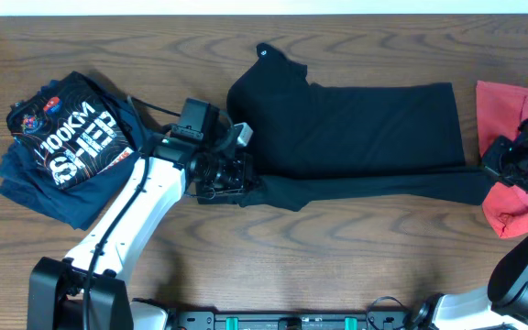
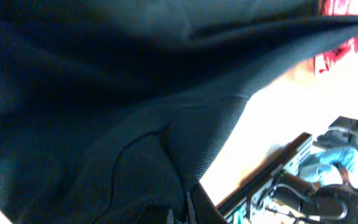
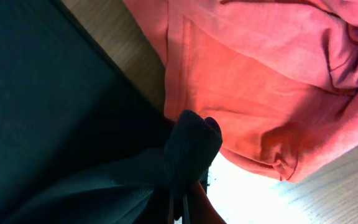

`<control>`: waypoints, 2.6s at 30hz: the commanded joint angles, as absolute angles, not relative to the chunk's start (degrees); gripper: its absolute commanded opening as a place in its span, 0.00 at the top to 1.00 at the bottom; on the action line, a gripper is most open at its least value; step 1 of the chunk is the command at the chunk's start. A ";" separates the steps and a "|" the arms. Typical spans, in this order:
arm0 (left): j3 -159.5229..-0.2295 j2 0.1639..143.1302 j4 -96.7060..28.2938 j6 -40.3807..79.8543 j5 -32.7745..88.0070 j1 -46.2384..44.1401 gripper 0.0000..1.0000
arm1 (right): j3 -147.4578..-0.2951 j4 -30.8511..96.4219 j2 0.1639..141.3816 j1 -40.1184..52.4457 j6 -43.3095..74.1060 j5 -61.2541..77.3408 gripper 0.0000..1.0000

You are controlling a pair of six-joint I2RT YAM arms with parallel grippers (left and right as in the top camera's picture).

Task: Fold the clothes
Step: 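Lower the black garment flat and release both grippers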

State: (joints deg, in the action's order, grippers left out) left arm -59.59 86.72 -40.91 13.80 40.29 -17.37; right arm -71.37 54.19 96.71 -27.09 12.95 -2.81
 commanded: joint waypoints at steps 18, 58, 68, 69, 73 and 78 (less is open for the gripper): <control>-59.57 90.72 -30.76 21.78 33.36 -12.60 0.94 | -70.61 48.56 97.54 -23.55 12.10 -2.33 0.96; -55.29 98.85 -39.40 31.31 12.16 -11.25 0.24 | -70.39 49.63 104.14 -23.55 11.49 4.95 0.62; -55.22 99.02 -40.25 32.25 12.38 -11.20 0.68 | -70.39 50.59 104.14 -23.57 10.55 4.93 0.62; -55.22 99.02 -40.18 32.25 12.36 -11.20 0.74 | -70.39 50.59 104.14 -23.57 10.57 4.95 0.62; -55.22 99.02 -40.62 32.21 11.18 -11.05 0.94 | -70.39 50.57 104.14 -23.57 10.59 4.95 0.62; -55.27 98.21 -44.03 32.21 4.12 -7.70 0.94 | -70.39 51.75 104.14 -23.62 10.61 4.32 0.63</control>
